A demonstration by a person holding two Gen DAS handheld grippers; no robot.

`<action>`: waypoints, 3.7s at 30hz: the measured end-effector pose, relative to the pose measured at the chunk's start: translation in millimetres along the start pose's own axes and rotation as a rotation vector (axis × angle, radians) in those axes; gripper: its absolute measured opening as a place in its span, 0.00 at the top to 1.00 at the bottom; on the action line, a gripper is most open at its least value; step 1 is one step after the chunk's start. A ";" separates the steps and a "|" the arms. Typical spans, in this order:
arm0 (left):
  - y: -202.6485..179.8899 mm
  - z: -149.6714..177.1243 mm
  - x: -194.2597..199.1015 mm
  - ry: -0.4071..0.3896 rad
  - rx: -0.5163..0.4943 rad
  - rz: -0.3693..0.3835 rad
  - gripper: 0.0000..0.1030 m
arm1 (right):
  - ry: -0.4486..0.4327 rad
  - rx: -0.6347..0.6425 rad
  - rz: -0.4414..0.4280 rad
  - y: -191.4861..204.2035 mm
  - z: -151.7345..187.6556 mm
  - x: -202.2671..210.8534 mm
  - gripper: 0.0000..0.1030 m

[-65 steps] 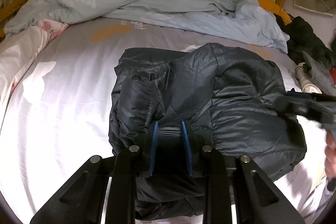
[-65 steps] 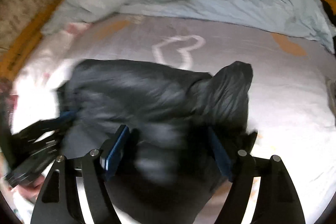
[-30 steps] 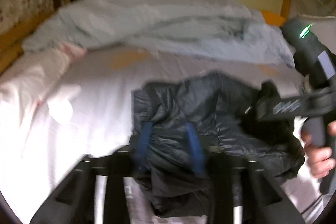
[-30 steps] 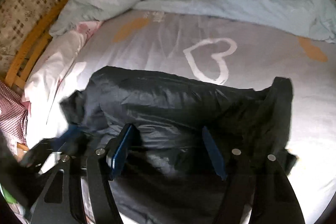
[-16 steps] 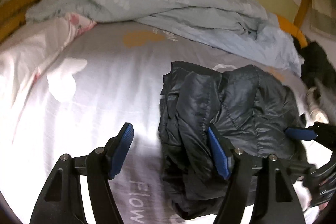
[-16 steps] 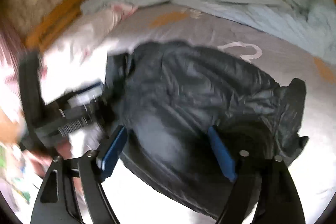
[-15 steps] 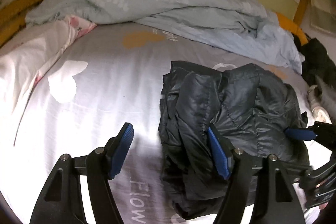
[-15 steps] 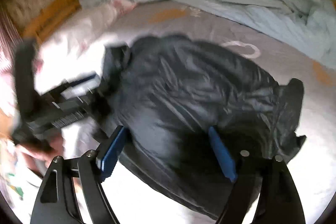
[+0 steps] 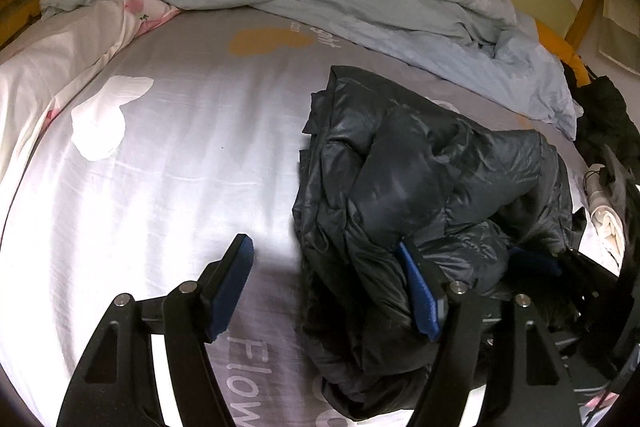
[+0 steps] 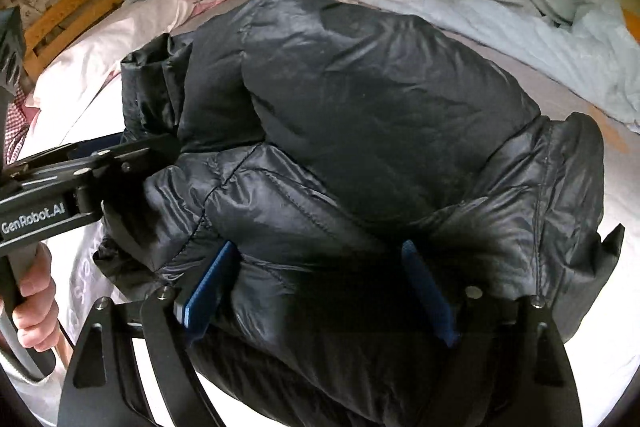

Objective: Fold large clothes

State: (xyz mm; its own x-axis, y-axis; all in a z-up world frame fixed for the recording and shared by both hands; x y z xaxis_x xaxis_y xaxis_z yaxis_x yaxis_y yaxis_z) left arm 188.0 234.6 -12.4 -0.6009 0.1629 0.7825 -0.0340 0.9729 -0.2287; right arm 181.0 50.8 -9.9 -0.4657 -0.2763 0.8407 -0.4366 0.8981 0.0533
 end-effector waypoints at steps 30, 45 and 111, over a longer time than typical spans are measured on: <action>-12.2 15.0 -18.8 0.113 0.033 0.163 0.35 | -0.088 -0.552 -0.397 -125.5 71.2 -0.6 0.10; -99.3 10.9 74.4 -0.238 -0.198 0.183 0.63 | -0.356 -0.241 -0.114 -118.5 56.5 110.2 0.54; -530.0 32.7 -81.6 0.376 -0.049 0.748 0.00 | -0.575 -0.599 0.348 -562.2 197.6 335.3 0.09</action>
State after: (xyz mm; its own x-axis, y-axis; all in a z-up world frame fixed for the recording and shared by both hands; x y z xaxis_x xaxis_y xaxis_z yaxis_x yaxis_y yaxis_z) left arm 229.0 -299.8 26.0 -0.1450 0.8034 0.5776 0.3073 0.5914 -0.7455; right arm 118.3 -614.4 135.6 -0.8803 0.0609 0.4706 0.2009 0.9462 0.2535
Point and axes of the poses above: each gripper's, at about its wrist camera, not at the fingertips, and x roughly against the way its jaws point, y to its left, z to its underside, the point moved 2 cm from there along -x, roughly the way its jaws point
